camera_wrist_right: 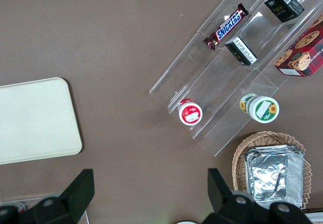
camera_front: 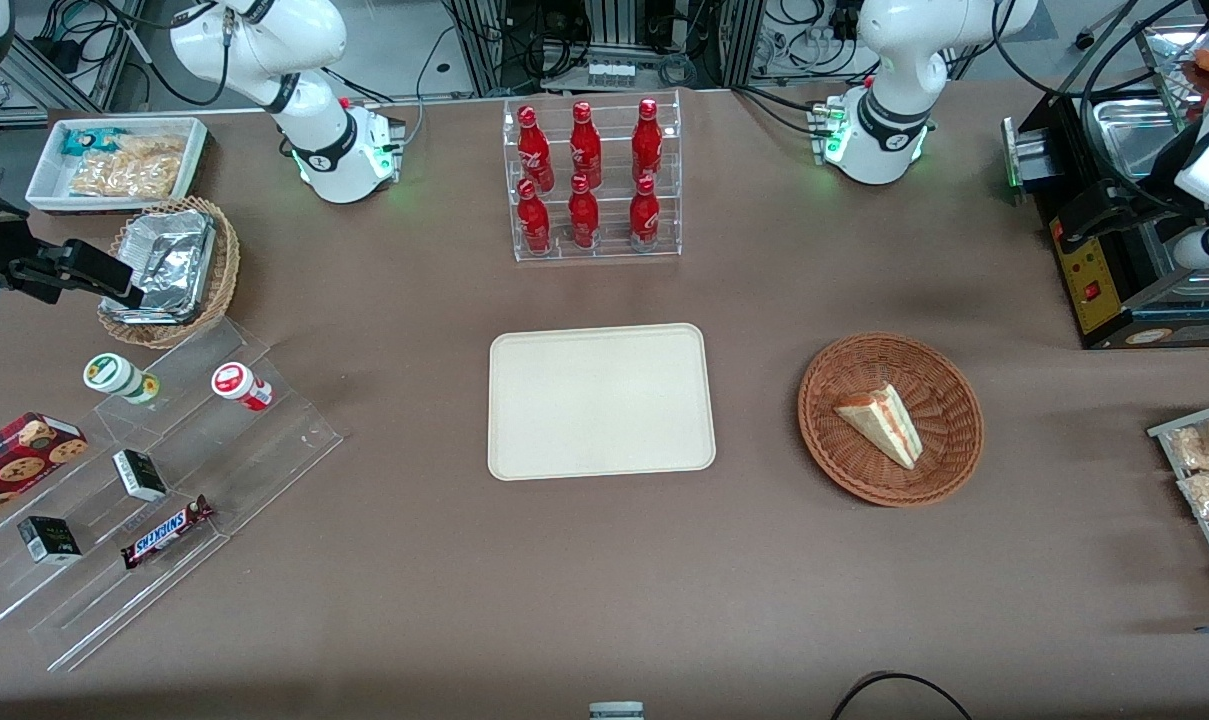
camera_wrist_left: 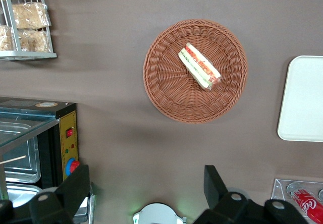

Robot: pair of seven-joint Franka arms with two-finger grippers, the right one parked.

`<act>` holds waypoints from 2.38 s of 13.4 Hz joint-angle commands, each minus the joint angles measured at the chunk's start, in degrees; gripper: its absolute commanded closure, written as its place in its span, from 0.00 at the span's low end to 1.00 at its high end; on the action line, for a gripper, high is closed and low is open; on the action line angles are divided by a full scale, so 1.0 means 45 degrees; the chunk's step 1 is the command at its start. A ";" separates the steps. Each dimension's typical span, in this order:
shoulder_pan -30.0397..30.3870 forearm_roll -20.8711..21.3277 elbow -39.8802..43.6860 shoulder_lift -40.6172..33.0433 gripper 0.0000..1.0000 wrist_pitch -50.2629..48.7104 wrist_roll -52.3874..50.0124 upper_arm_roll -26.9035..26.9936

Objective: Place sandwich from basket to tray

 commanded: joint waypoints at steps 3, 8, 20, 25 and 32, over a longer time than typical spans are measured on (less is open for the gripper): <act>-0.0052 0.0097 0.0297 0.0189 0.00 -0.0436 -0.0453 -0.0058; -0.0110 0.0059 -0.1065 0.0267 0.00 0.0651 -0.1075 -0.0116; -0.0482 0.0098 -0.8315 0.0381 0.00 1.0653 -1.1741 -0.1131; -0.0501 0.0176 -0.8238 0.2139 0.00 1.2001 -1.1703 -0.1620; -0.0462 0.0957 -0.8179 0.3527 0.00 1.3565 -1.1703 -0.1601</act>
